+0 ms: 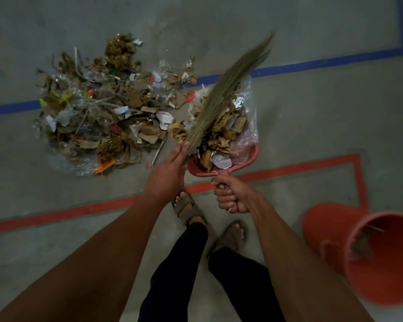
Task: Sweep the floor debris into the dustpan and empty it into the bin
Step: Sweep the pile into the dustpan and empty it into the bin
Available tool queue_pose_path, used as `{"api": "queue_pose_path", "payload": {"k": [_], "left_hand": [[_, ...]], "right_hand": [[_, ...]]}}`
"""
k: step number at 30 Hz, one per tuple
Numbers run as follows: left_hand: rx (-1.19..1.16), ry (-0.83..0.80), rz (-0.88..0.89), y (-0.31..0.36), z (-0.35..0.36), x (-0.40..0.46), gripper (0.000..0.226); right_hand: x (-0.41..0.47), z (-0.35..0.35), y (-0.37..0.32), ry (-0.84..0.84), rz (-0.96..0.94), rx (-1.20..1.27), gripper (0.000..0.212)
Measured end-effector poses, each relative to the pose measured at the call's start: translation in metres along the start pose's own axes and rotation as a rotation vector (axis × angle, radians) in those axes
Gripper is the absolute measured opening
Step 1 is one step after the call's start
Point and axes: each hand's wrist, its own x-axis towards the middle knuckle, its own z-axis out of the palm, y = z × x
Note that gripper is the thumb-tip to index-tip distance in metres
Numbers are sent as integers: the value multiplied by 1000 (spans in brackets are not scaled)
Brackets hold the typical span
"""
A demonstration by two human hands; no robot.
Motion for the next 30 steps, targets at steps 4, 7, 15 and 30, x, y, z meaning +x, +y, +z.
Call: {"api": "queue_pose_path", "payload": {"k": [4, 7, 15, 30], "left_hand": [[42, -51, 76, 33, 5, -6, 73], [62, -72, 158, 59, 15, -10, 75], [80, -145, 447, 150, 44, -42, 78], [201, -300, 922, 333, 126, -120, 71]], "right_hand": [[-28, -20, 24, 2, -72, 68, 43], [-50, -37, 46, 21, -131, 109, 48], [-125, -83, 133, 24, -346, 328, 41], [-237, -172, 301, 27, -731, 746, 35]]}}
